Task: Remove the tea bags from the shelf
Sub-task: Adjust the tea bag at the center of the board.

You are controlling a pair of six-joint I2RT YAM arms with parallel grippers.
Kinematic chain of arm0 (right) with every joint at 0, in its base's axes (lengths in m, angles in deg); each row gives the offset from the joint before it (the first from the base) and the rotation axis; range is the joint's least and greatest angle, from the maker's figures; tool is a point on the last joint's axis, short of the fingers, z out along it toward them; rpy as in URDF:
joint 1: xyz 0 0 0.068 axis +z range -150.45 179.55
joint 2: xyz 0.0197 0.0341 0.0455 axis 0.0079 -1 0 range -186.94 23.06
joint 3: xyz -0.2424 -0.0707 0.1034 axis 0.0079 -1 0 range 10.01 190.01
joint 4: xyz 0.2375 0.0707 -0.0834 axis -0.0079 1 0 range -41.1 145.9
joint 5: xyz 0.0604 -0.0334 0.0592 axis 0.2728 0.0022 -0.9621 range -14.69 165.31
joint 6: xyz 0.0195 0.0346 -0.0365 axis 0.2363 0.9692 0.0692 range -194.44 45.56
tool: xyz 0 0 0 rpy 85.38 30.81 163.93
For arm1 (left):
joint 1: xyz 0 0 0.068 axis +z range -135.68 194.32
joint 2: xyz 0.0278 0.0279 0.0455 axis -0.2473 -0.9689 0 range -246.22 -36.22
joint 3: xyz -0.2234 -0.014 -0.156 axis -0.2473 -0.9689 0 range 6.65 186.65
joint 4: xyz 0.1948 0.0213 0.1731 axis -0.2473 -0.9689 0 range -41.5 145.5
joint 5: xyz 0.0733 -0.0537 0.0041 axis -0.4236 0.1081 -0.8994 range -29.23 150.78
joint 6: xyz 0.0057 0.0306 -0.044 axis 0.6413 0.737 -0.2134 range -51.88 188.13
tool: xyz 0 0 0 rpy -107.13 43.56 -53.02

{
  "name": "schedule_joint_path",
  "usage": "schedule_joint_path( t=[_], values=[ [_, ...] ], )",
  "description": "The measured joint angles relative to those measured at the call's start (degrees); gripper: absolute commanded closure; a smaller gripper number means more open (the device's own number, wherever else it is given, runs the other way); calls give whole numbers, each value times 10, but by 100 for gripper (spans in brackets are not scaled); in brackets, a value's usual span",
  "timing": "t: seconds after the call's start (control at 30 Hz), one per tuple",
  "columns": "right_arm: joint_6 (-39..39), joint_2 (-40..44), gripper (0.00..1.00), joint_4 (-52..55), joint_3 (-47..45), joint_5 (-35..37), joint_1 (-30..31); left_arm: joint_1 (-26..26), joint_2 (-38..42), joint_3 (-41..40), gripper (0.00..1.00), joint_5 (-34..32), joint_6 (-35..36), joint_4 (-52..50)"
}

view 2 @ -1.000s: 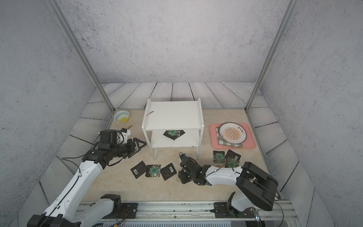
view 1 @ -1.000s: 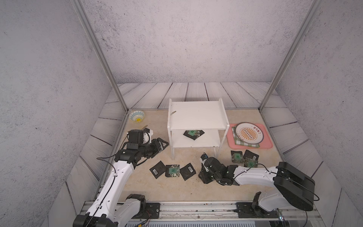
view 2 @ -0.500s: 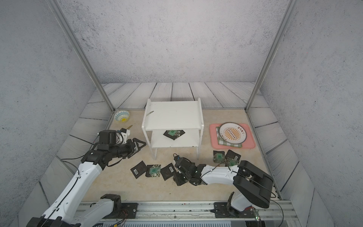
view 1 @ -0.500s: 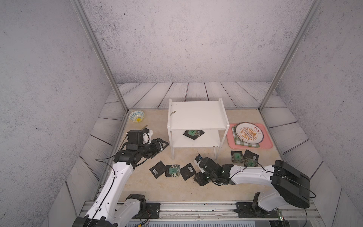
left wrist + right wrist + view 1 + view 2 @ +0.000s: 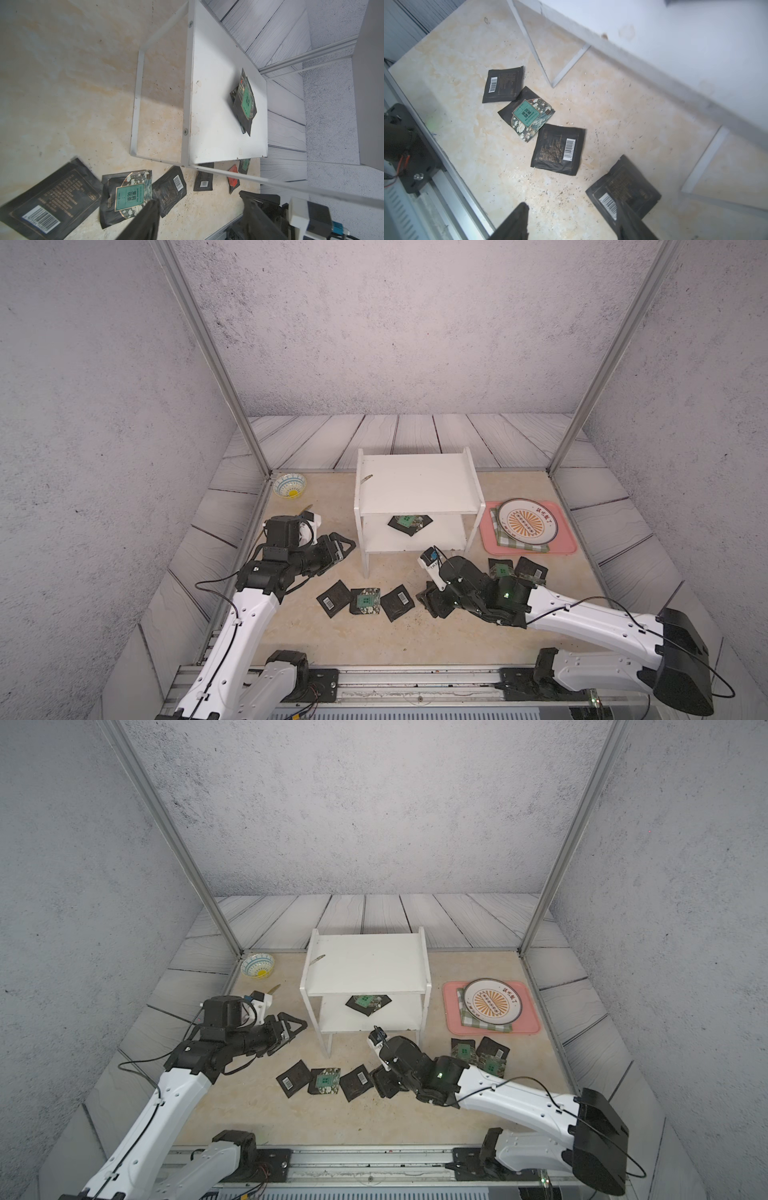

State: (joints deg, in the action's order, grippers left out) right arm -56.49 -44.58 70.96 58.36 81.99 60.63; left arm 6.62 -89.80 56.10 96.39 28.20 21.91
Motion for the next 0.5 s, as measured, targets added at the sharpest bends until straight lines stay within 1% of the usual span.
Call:
schedule_joint_path(
  t=[0.03, 0.07, 0.1, 0.17, 0.2, 0.3, 0.37, 0.5],
  values=[
    [-19, 1, 20, 3, 7, 6, 0, 0, 0, 0, 33, 0, 0, -1],
    [-36, 1, 18, 3, 11, 10, 0, 0, 0, 0, 33, 0, 0, -2],
    [-64, 1, 12, 2, 15, 17, 0, 0, 0, 0, 33, 0, 0, -4],
    [-104, 1, 10, -3, 17, 28, 0, 0, 0, 2, 33, 0, 0, -6],
    [-130, 1, 7, -9, 17, 33, 0, 0, 0, 3, 33, 0, 0, -7],
    [-202, 2, 6, -44, 12, 42, 0, 0, 0, 6, 33, 0, 0, -8],
    [-251, 2, 2, -85, -1, 42, 0, 0, 0, 7, 33, 0, 0, -7],
    [-342, -2, 1, -147, -18, 42, -3, 0, -1, 7, 33, -1, 0, -7]
  ],
)
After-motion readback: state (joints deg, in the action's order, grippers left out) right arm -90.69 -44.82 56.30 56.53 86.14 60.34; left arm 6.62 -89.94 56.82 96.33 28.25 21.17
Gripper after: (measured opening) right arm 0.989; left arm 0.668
